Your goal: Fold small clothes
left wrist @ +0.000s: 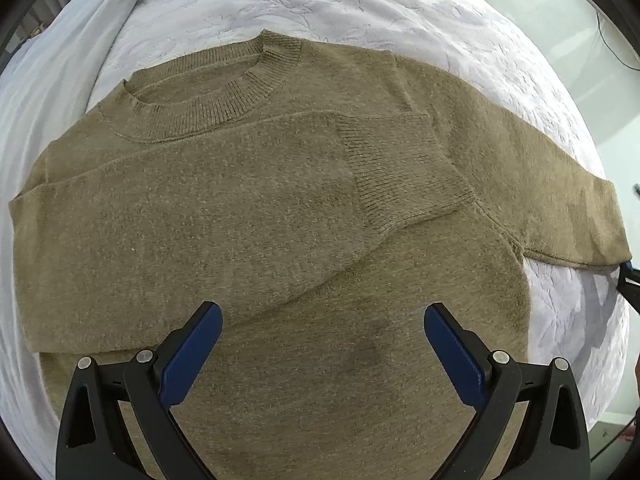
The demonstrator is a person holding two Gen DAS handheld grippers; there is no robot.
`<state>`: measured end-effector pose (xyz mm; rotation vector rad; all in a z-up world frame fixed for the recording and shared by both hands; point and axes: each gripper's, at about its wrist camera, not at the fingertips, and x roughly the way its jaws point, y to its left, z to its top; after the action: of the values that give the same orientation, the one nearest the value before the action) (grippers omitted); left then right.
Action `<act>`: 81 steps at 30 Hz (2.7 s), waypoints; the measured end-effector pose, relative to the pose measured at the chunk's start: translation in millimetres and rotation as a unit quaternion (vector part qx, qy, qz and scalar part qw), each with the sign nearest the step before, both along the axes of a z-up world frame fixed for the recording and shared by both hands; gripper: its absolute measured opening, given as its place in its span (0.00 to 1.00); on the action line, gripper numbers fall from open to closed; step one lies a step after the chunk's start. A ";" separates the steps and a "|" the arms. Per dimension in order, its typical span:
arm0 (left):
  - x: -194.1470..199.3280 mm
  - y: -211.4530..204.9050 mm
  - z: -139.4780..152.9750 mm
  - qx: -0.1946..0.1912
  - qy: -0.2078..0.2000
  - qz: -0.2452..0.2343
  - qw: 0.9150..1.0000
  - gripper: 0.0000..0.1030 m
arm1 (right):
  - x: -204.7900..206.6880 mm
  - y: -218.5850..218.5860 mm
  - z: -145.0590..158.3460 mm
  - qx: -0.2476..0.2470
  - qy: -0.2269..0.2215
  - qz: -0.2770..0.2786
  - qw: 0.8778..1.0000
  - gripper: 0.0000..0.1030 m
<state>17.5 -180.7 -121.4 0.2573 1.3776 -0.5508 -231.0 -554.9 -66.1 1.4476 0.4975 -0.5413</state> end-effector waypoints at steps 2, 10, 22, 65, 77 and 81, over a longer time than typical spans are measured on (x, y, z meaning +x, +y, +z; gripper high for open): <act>2.1 1.5 -0.6 0.001 -0.001 0.004 1.000 0.99 | -0.5 -0.6 -13.8 0.038 -0.014 -0.009 0.999 0.08; 7.1 28.8 0.4 0.023 -0.013 0.013 1.000 0.99 | 27.3 12.6 -0.4 0.014 -0.082 0.037 0.996 0.07; 18.9 97.1 6.2 0.036 -0.020 0.052 0.998 0.99 | 221.4 149.0 47.6 -0.111 -0.061 0.340 0.932 0.08; 77.1 276.5 10.1 -0.177 0.071 0.221 0.956 0.99 | 297.9 377.5 -47.2 -0.077 0.084 0.590 0.799 0.62; 88.6 242.6 3.5 -0.188 0.092 0.192 0.959 0.88 | 189.8 211.6 -58.5 0.025 0.092 0.329 0.940 0.62; 91.7 228.9 1.9 -0.178 0.101 0.168 0.964 0.15 | 185.1 183.3 -65.6 0.041 0.069 0.270 0.960 0.19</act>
<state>109.2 48.2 -119.6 -0.3287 1.4495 -0.5382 -45.9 -371.6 -131.7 1.2823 0.9970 -0.1836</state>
